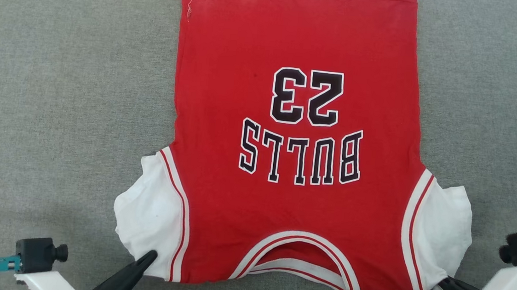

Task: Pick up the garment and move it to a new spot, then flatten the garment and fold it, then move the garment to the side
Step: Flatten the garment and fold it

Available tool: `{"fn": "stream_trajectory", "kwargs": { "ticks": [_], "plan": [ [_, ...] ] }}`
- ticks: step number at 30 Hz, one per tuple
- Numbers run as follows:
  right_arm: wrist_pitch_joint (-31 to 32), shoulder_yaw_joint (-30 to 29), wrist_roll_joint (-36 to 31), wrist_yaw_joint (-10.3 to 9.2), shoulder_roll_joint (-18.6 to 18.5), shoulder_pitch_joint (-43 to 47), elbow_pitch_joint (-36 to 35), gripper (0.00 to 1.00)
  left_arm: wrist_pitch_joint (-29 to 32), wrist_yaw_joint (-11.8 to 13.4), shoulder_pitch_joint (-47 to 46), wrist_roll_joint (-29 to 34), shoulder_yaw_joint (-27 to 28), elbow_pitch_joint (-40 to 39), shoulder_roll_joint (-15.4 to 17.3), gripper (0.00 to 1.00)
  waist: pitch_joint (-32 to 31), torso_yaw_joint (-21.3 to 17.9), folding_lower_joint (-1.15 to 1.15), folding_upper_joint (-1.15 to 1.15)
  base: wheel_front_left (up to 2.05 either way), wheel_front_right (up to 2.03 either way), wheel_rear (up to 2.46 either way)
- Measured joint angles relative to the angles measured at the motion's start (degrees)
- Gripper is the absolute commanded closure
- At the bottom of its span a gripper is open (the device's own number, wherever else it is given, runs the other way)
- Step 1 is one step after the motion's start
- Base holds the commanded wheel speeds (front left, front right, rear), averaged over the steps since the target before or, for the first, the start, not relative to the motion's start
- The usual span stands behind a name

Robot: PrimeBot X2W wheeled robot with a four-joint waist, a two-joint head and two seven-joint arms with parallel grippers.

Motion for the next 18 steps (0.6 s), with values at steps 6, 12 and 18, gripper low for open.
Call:
{"fn": "stream_trajectory", "kwargs": {
  "ticks": [6,12,18],
  "plan": [
    [-4.0,3.3,-2.1,0.01,-0.7,-2.8,5.6,0.46,0.0,0.0,-1.5,0.4,-0.8,2.1,-1.6,1.00,0.2,0.3,0.00,0.00,0.00,0.00,0.00],
    [-5.7,3.2,-2.5,0.01,-3.0,-3.8,1.5,0.00,-1.5,0.0,-2.1,0.8,-1.1,2.5,-2.6,1.00,0.6,0.9,0.00,0.00,0.00,0.00,0.00],
    [-0.7,-4.8,-1.5,0.01,-6.7,-10.4,-8.2,0.00,-2.6,0.0,-3.7,2.7,-1.9,0.3,-2.5,1.00,1.6,2.0,0.00,0.00,0.00,0.00,0.00]
  ]
}}
